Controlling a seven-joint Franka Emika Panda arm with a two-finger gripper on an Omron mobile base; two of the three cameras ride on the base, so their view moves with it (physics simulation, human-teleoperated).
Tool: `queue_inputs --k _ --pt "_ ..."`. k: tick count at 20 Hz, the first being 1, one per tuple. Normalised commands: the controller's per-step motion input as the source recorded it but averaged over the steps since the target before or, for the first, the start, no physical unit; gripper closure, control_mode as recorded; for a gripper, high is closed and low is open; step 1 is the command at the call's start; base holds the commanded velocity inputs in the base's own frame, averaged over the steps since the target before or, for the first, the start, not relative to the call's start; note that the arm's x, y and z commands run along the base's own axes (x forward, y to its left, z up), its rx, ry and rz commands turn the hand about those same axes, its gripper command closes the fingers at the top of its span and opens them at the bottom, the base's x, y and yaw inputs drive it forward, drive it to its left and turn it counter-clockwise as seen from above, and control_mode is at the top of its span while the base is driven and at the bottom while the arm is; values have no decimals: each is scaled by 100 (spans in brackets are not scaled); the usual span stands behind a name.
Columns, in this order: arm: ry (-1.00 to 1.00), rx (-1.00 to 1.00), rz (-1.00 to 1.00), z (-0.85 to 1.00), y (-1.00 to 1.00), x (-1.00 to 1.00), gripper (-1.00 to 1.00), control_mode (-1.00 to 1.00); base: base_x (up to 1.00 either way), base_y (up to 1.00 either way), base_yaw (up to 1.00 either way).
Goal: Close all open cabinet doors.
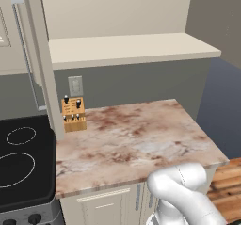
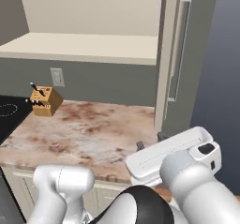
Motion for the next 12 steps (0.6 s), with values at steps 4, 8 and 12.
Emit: queue_inputs --k 4,8,12 --pt "-4 0 7 -7 -35 2 -100 -100 0 0 0" --pt "-7 0 7 0 -48 0 -100 -100 0 0 0" --pt "-5 0 7 0 -46 7 -100 -100 0 0 0"
